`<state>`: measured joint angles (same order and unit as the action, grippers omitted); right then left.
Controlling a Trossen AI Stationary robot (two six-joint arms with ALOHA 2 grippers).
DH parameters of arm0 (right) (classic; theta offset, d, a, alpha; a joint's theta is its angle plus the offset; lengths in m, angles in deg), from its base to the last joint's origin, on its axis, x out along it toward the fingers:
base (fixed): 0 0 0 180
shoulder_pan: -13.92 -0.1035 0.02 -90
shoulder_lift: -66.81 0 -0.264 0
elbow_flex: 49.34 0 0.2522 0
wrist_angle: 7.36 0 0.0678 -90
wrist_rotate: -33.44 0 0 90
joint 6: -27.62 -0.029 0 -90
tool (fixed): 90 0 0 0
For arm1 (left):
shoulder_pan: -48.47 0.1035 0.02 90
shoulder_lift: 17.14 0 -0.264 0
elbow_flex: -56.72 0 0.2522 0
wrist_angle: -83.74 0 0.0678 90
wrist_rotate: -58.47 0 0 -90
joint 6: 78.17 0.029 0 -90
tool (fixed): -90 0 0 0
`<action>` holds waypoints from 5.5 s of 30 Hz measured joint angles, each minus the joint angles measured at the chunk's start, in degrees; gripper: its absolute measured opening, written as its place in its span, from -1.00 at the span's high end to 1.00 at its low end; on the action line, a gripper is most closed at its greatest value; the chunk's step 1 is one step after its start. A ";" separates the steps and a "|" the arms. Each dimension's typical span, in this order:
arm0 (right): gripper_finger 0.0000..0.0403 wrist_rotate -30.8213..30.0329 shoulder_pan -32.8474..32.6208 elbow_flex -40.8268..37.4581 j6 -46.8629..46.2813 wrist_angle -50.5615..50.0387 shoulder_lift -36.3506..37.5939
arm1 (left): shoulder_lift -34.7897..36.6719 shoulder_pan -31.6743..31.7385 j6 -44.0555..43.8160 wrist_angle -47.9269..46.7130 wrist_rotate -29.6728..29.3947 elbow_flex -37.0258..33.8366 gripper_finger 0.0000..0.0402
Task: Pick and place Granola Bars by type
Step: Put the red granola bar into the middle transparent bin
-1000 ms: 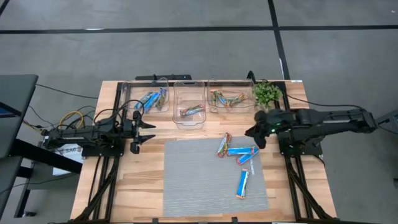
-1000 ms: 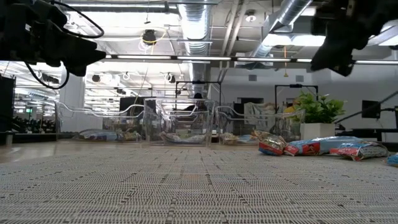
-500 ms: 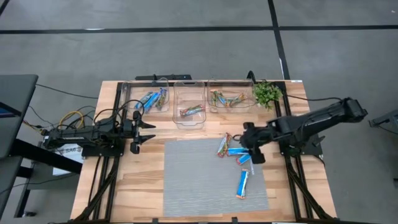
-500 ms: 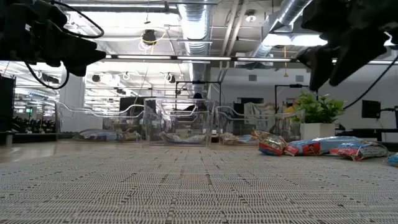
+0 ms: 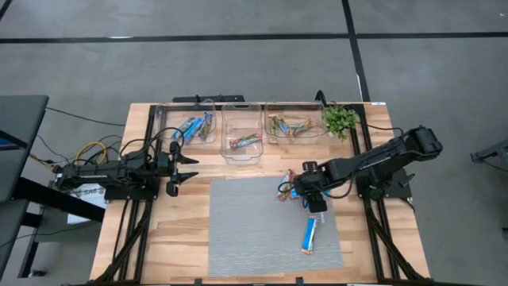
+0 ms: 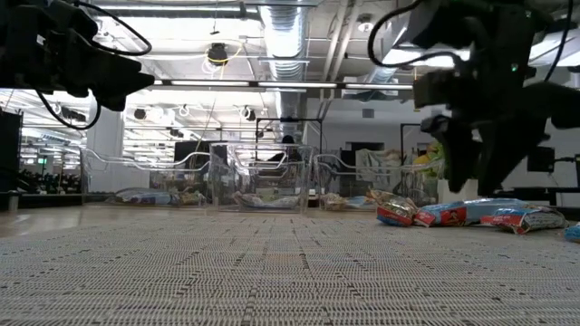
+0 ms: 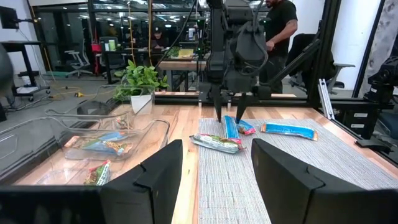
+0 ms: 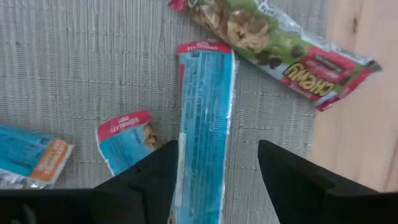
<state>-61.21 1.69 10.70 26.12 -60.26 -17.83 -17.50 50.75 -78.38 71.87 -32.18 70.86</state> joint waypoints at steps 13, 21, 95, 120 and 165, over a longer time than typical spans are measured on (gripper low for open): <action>0.05 0.66 0.30 -0.02 -1.98 3.15 -6.02 | 0.00 0.00 0.00 0.00 0.02 0.00 0.08; 0.27 1.08 0.76 0.00 -2.14 4.81 -7.91 | 0.00 0.00 0.00 0.00 0.00 0.00 0.08; 0.74 1.23 25.94 47.12 16.14 11.44 -28.53 | 0.00 0.00 0.00 -0.01 -0.07 -0.01 0.08; -0.03 5.74 21.43 47.17 22.58 -3.79 -17.84 | 0.00 0.00 0.00 0.00 -0.02 -0.01 0.08; 0.10 4.28 6.05 18.03 43.60 -4.61 -12.84 | -1.11 -0.02 0.00 0.17 -0.06 -0.01 0.08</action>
<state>-56.92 7.73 28.73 69.73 -64.87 -30.68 -18.61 50.74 -78.38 72.04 -32.24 70.85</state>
